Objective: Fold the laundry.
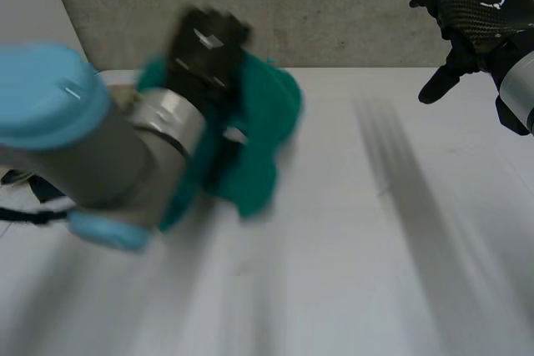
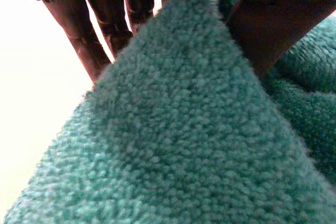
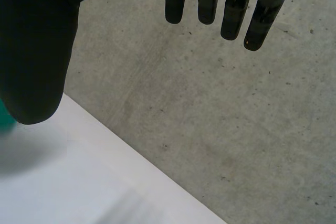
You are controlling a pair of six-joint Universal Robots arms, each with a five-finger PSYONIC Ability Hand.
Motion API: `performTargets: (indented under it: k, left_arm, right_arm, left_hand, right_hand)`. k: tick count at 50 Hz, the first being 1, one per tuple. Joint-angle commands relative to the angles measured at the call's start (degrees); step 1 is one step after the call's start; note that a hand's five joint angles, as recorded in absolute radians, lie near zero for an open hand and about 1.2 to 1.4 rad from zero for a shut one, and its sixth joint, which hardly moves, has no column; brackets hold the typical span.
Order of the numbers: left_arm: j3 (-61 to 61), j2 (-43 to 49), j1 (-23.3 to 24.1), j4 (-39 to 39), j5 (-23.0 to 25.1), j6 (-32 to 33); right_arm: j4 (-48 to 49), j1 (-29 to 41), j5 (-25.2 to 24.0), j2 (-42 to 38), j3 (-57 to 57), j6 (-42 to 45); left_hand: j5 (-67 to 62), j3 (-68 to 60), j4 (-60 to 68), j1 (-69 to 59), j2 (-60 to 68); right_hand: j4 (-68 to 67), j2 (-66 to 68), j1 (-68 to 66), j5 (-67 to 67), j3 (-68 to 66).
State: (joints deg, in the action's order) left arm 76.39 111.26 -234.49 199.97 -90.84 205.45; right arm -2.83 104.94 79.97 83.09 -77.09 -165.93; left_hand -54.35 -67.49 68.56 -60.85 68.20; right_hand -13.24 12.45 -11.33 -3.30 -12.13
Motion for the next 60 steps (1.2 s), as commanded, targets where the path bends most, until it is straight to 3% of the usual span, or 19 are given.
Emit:
performTargets:
  k: [1, 2, 3, 11, 20, 26, 33, 43, 46, 47, 51, 60]
  left_arm:
    - [2.71, 7.48, 9.66, -1.60, 0.58, -7.78]
    - [2.89, 7.83, 9.84, -1.69, 0.49, -8.48]
    - [3.06, 8.01, 9.84, -1.69, 0.40, -8.49]
    - [3.94, 6.44, 8.09, -5.37, 0.05, -8.67]
    - [8.86, -3.15, 0.53, -12.06, 0.66, -9.90]
    - [11.32, -4.20, -6.31, -12.50, 0.66, -8.93]
    - [13.08, -3.42, -13.70, -12.58, 3.03, -7.27]
    - [16.16, 2.64, -14.24, -12.41, 10.59, -4.27]
    - [16.07, 4.14, -13.89, -12.23, 10.69, -4.27]
    - [15.98, 4.32, -13.80, -12.15, 10.60, -4.27]
    - [15.63, 4.41, -13.01, -11.71, 10.42, -4.80]
    - [15.89, 1.16, -13.01, -11.35, 10.33, -4.89]
  right_arm:
    - [0.02, -0.09, -0.17, 0.06, 0.01, -0.01]
    - [-0.07, -0.09, -0.17, -0.03, 0.01, -0.01]
    - [-0.07, -0.09, -0.25, -0.03, 0.01, 0.08]
    - [-0.68, -0.09, -0.87, -0.56, -0.34, 2.18]
    - [-7.87, 0.61, -0.78, -4.95, 0.01, 13.15]
    - [-12.45, 6.67, -0.52, -7.24, -0.60, 17.13]
    - [-11.24, 10.55, -0.78, -9.34, -6.05, 13.88]
    - [-3.15, 14.85, -0.43, -16.02, -10.79, 3.42]
    - [-2.27, 15.73, -0.34, -16.73, -11.06, 3.33]
    - [-1.65, 15.99, -0.43, -16.64, -11.15, 3.33]
    - [0.89, 15.56, -0.61, -16.03, -11.24, 3.24]
    - [3.01, 15.29, -1.05, -6.63, -10.98, 3.68]
  left_hand:
    - [21.51, 24.64, -25.72, 18.01, -25.35]
    - [48.65, 51.78, -52.85, 45.15, -52.49]
    - [53.92, 57.05, -58.12, 50.42, -57.76]
    - [53.63, 56.77, -57.84, 50.13, -57.48]
    - [53.47, 56.60, -57.67, 49.97, -57.31]
    - [51.96, 55.09, -56.16, 48.46, -55.80]
    - [51.45, 54.58, -55.65, 47.95, -55.29]
    - [49.26, 52.39, -53.46, 45.76, -53.10]
    - [48.92, 52.06, -53.13, 45.42, -52.77]
    - [48.59, 51.72, -52.79, 45.09, -52.43]
    - [47.41, 50.54, -51.62, 43.91, -51.25]
    - [47.07, 50.20, -51.28, 43.57, -50.91]
  right_hand:
    - [3.24, -2.45, 1.33, 3.30, 2.13]
    - [3.24, -2.45, 1.33, 3.30, 2.13]
    - [3.24, -2.45, 1.33, 3.30, 2.13]
    - [3.24, -2.45, 1.33, 3.30, 2.13]
    - [3.24, -2.45, 1.33, 3.30, 2.13]
    - [3.24, -2.45, 1.33, 3.30, 2.13]
    - [3.24, -2.45, 1.33, 3.30, 2.13]
    - [2.89, -2.10, 0.97, 2.94, 1.78]
    - [-12.59, 13.38, -14.51, -12.54, -13.70]
    - [-31.14, 31.93, -33.05, -31.08, -32.25]
    - [-66.71, 67.49, -68.62, -66.65, -67.81]
    - [-66.76, 67.55, -68.67, -66.70, -67.87]
